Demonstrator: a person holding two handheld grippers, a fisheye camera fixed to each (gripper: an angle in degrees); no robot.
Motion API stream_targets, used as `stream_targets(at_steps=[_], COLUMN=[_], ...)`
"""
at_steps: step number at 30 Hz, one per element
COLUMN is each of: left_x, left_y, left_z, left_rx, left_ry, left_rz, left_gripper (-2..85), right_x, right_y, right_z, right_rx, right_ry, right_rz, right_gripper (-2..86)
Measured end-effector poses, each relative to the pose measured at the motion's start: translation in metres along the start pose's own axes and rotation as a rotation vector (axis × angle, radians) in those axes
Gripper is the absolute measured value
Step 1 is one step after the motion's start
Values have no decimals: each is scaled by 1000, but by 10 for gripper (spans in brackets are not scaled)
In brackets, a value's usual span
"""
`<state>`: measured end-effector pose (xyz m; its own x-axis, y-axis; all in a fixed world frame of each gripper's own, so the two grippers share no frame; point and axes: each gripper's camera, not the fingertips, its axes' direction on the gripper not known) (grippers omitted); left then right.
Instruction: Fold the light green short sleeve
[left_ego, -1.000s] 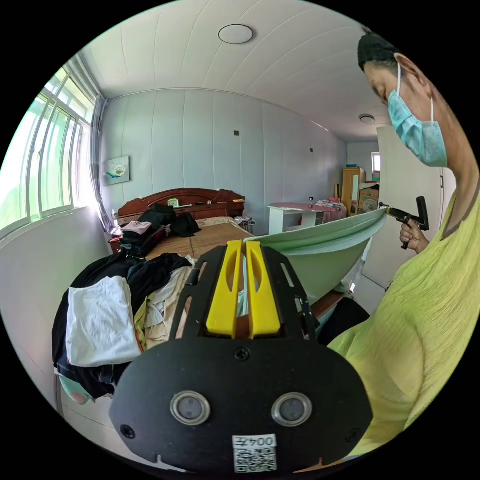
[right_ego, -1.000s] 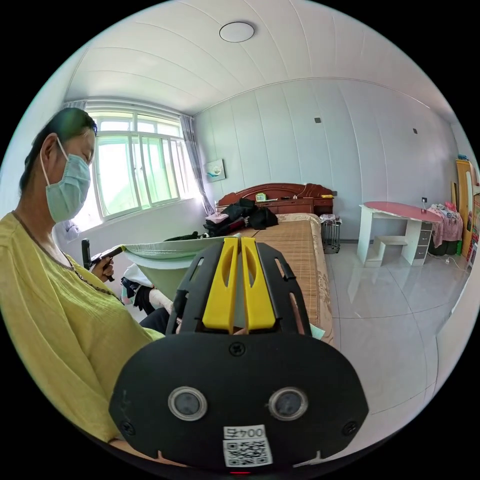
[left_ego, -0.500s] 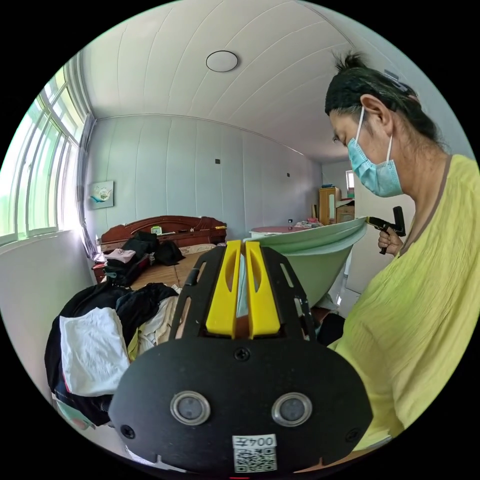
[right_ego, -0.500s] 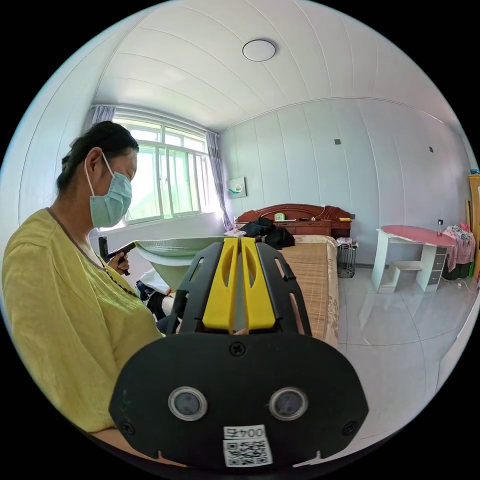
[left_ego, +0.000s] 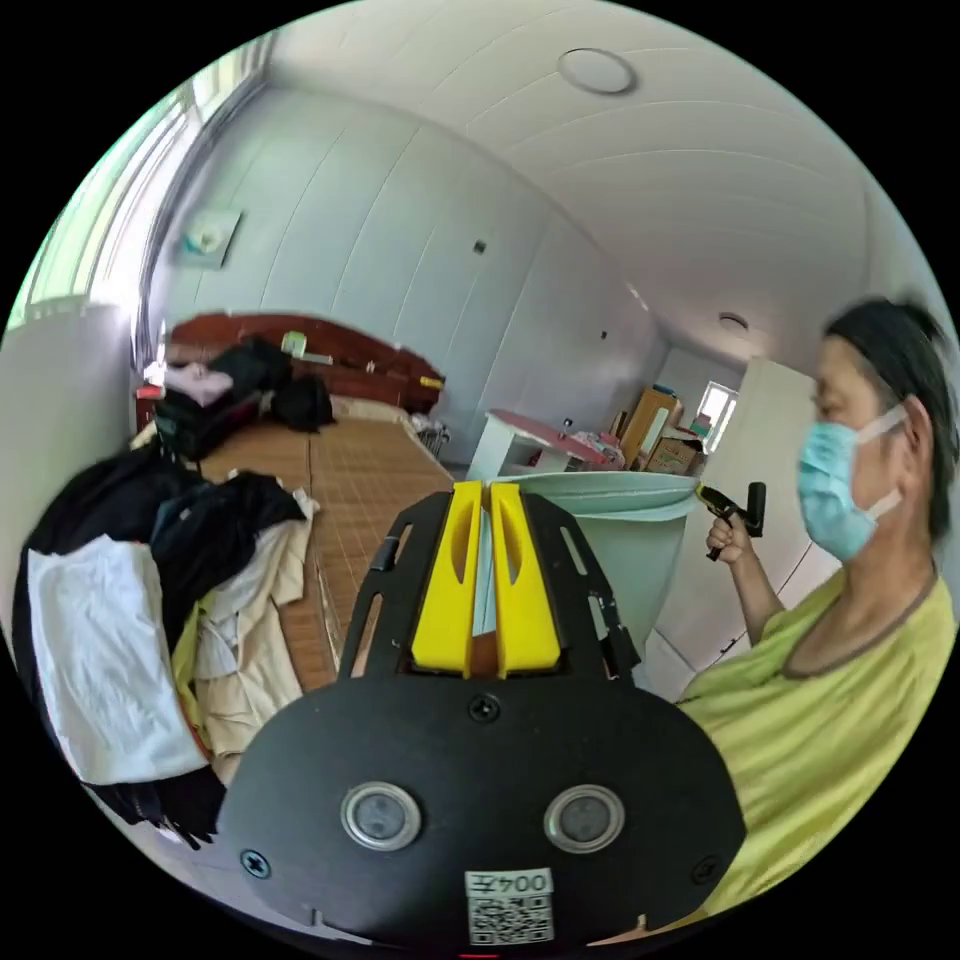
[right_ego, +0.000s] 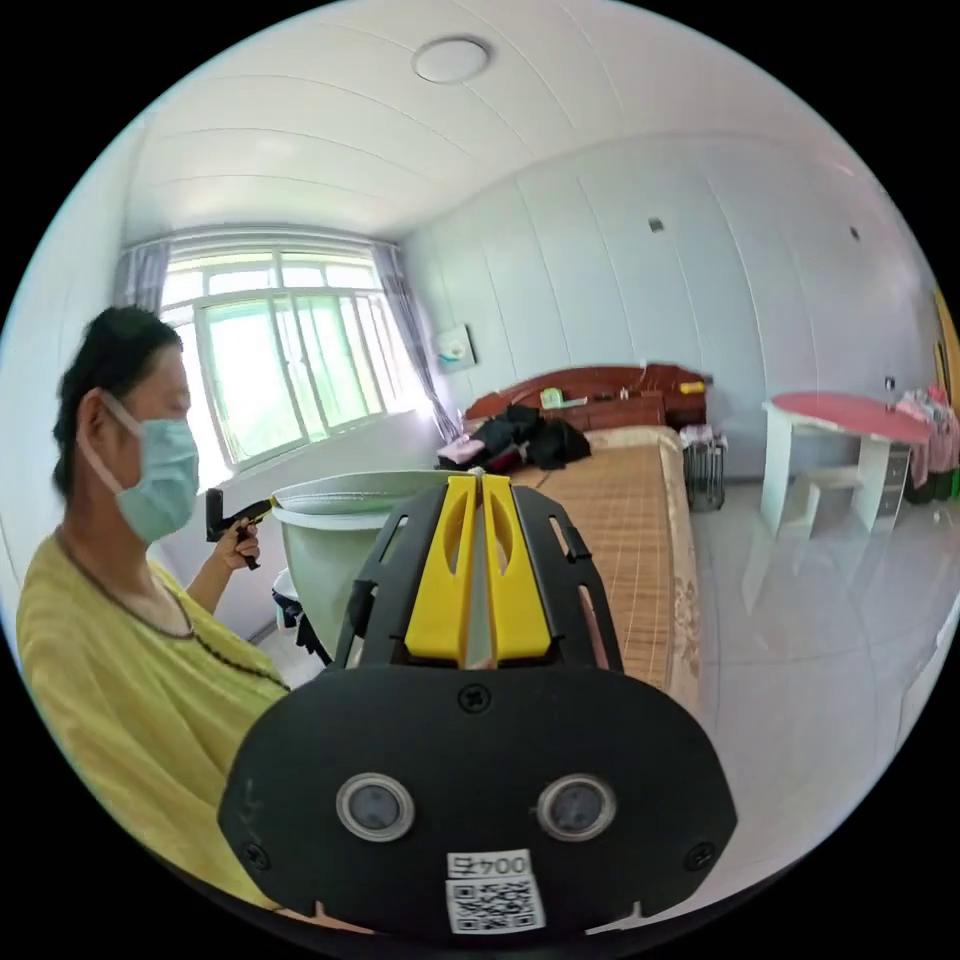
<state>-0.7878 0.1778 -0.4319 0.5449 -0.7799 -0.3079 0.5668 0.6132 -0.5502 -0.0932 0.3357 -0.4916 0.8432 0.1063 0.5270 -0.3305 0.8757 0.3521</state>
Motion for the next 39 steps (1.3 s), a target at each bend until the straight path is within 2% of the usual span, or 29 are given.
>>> stream_targets(at_steps=[2,5,7,9,12,14,17,21,23,26,31,36,39], left_x=[-48,-108,-121,-98,-7,26,46,23,-17,-81,-183,-256,-268], left_y=[-47,-134,-195,-267,-394,-430,-454,-436,-406,-350,-235,-125,-91], left_z=[57,144,171,176,146,121,91,99,130,181,265,331,344], left_rx=[-88,-211,-178,-80,68,164,278,281,198,44,-161,-346,-392], left_ry=[3,-106,-148,-171,-376,-447,-418,-374,-350,-311,-268,-276,-259], left_rz=[-88,-149,-193,-128,178,274,323,331,294,199,21,-165,-226], left_gripper=[13,13,13,13,13,13,13,13,13,14,15,15,15], right_x=[45,123,162,161,119,89,54,49,64,102,175,219,230], right_y=[-39,-102,-165,-228,-347,-405,-462,-471,-455,-407,-275,-166,-114], right_z=[63,174,236,253,243,229,207,222,244,295,395,460,474], right_rx=[-96,-217,-236,-161,-26,41,145,115,57,-108,-360,-501,-548], right_ry=[9,64,89,118,245,313,335,339,323,279,237,251,268], right_rz=[78,222,318,323,189,102,-9,-95,-85,-41,128,289,370], right_gripper=[-6,-6,-5,-5,-6,-6,-6,-5,-5,-5,-4,-4,-4])
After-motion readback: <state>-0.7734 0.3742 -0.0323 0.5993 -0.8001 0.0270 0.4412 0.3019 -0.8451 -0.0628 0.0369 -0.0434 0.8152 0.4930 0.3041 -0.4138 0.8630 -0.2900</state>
